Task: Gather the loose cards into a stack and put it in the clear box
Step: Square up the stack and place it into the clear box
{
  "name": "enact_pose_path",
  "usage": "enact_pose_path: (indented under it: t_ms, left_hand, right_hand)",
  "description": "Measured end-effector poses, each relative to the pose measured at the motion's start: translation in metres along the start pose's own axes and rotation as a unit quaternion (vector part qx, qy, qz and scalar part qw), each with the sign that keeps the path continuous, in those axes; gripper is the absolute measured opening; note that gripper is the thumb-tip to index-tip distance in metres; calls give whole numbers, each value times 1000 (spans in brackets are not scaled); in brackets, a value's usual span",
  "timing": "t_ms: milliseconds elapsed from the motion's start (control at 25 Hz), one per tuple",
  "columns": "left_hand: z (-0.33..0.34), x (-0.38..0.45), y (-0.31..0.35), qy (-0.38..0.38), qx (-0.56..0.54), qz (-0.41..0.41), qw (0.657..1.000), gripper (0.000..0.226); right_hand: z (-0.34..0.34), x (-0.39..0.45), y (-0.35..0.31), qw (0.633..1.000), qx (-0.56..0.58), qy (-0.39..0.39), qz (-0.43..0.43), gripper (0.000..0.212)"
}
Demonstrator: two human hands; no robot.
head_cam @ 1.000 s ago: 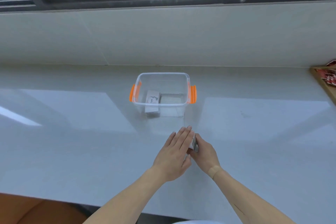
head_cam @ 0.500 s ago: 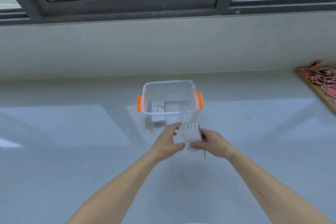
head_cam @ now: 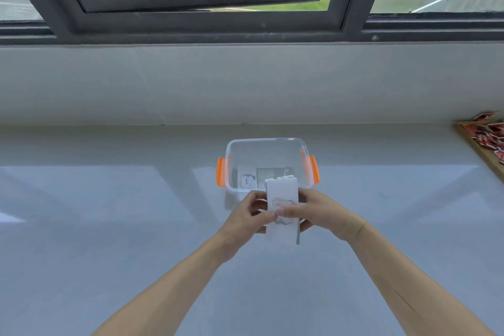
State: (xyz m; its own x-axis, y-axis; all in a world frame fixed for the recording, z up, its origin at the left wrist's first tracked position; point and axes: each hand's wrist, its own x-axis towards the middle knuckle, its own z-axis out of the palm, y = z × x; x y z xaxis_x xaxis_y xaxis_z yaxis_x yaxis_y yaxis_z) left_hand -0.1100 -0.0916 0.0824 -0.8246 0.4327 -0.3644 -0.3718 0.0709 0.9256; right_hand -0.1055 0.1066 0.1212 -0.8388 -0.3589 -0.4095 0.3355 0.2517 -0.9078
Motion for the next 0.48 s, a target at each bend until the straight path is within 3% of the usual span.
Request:
enact_pose_path:
  t_ms: [120,280,480]
  left_hand:
    - [-4,16,15,33,-2,-12,999,43]
    - [-11,44,34,36,-31,-37,998,43]
    - [-18,84,52,27,-6,-59,998,42]
  right_hand:
    - [-4,8,-2,995,77,59,-22,38]
    - [-15,22,-2,978,151,135,-55,31]
    - [-38,49,-6,978,146,140,-48,32]
